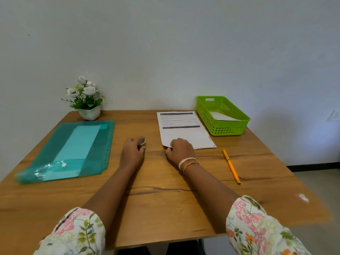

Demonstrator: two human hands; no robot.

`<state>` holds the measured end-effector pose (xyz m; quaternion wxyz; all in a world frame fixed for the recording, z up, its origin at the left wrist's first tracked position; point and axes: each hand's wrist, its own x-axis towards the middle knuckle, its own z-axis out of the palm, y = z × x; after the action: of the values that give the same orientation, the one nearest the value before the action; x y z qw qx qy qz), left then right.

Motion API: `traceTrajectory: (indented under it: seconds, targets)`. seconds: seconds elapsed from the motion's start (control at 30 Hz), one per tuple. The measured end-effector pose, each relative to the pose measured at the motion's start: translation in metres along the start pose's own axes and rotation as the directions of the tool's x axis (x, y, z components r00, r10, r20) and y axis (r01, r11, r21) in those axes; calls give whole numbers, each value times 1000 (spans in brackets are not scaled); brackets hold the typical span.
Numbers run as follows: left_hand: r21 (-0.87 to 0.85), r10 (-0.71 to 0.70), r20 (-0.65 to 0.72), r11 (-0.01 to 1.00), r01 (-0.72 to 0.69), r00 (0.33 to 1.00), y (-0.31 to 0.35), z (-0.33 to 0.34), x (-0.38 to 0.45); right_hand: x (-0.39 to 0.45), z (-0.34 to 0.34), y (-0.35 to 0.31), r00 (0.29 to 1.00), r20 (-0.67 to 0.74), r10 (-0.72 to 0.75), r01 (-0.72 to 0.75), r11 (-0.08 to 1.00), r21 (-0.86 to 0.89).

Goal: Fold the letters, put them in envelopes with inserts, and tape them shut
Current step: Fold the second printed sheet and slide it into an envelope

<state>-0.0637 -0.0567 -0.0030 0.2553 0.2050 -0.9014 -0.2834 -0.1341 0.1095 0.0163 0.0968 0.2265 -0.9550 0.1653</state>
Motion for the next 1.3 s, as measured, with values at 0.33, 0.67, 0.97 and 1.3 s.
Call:
traceTrajectory:
  seconds: [0.33,0.67,0.97,1.3]
  targets:
    - [74,-83,-49,994,87,995,-8,1,13,-1,6,8,985,-55,165,-132,915,381]
    - [84,59,-148,995,-47,987,4,-13,-15,-7,-18,19,960,-85,268,-177,812,556]
    - [-488,-116,-45,869,80,992,3,-28,-37,-38,-30,36,820,-82,566,-158,362,919]
    - [-770,-215,571,192,608,792,-5,-77,-46,-61,-23,78,896,56,441,-235,362,902]
